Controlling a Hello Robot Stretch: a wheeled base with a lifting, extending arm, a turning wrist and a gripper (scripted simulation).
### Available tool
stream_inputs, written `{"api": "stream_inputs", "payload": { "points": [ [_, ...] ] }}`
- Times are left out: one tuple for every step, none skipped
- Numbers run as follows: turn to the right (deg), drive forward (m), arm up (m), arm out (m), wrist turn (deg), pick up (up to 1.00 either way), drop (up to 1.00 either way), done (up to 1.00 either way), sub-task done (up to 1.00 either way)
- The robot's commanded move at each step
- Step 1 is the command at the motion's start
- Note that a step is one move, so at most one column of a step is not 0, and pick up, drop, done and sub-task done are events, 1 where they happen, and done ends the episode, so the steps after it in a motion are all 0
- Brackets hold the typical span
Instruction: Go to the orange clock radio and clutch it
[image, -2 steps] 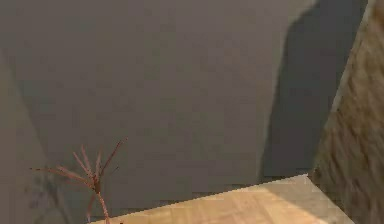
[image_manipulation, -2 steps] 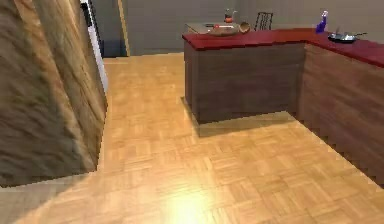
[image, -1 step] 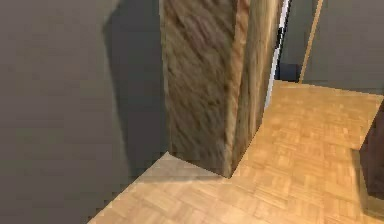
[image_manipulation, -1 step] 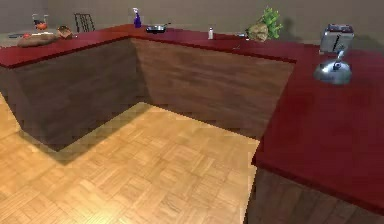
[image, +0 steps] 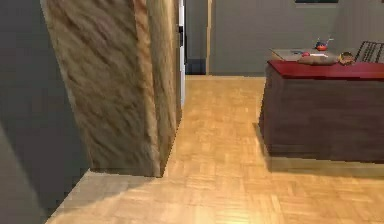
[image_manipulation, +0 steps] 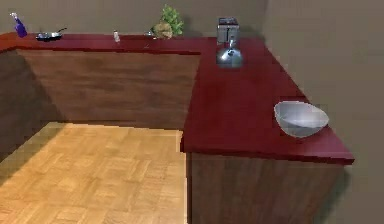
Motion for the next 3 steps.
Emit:
{"api": "stream_inputs", "payload": {
  "points": [
    [0.0, 1.0, 0.0, 0.0, 0.0, 0.0, 0.0, 0.0, 0.0],
    [0.0, 0.35, 0.0, 0.0, 0.0, 0.0, 0.0, 0.0, 0.0],
    [21.0, 0.0, 0.0, 0.0, 0.0, 0.0, 0.0, 0.0, 0.0]
  ]
}}
